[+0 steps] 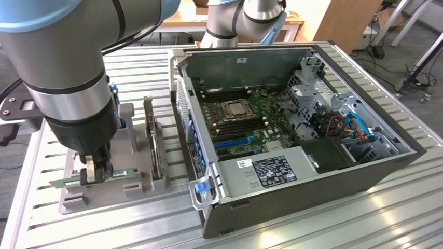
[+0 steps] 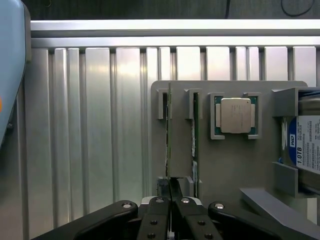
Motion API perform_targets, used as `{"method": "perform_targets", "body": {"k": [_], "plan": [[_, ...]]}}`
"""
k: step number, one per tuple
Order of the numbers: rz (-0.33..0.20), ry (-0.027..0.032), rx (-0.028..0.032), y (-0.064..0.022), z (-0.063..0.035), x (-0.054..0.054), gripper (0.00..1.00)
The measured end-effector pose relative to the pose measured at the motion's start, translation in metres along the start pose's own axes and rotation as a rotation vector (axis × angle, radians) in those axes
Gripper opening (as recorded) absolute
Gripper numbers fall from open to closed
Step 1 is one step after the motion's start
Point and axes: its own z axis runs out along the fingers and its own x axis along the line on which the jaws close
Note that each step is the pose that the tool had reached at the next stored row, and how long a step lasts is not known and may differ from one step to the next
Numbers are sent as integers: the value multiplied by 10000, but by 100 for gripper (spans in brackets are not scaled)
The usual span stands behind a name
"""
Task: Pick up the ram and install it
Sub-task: 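Pick up the ram and move it above insertion slot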
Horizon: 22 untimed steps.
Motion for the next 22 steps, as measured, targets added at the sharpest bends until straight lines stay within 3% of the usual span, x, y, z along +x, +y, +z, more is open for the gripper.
{"method": "perform_targets", "body": {"k": [13, 22], "plan": [[-21, 2, -5, 12, -254, -5, 12], [-38, 2, -7, 23, -496, -9, 12]]}}
